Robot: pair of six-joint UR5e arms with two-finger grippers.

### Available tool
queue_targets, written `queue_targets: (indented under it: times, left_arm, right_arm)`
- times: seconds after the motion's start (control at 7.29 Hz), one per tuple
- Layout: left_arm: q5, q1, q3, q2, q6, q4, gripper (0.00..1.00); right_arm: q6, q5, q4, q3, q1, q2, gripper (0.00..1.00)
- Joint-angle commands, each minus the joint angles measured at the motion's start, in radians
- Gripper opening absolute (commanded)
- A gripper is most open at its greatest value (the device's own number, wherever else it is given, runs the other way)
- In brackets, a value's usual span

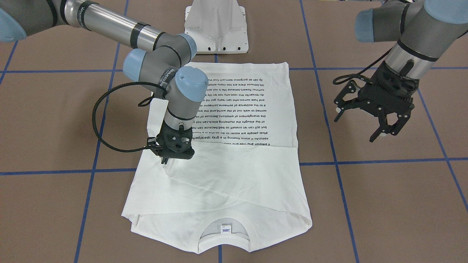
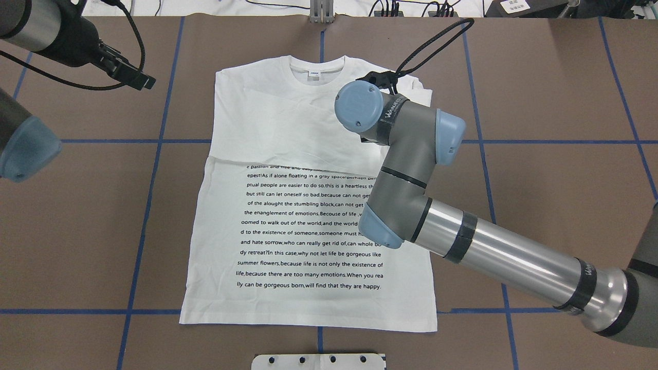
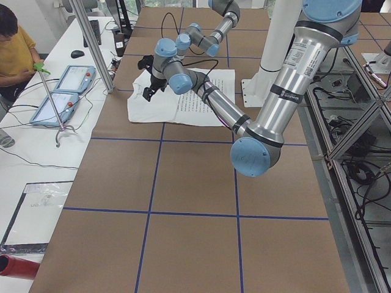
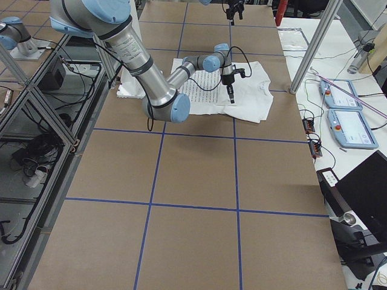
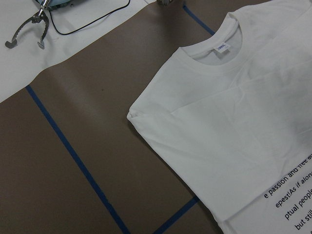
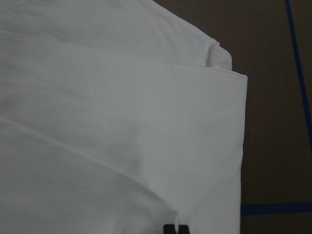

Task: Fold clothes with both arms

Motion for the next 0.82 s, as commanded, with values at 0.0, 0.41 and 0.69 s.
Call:
queue_targets:
  times: [0.0,0.41,0.69]
  left_arm:
    - [0.0,0.004,-0.002,0.001,-0.004,0.0,1.0]
    - [0.012,0.015,-0.01,0.016,-0.09,0.001,1.0]
    - [0.125,0.143,-0.04,0.03,-0.285,-0.015,1.0]
  right_arm:
    - [-0.018,0.002,0.008,0.051,0.002,-0.049,0.99]
    - [-0.011,0.077,0.007,0.196,0.028,-0.05,1.0]
    - [0.026,0.133,0.007,0.456,0.023,-0.211,1.0]
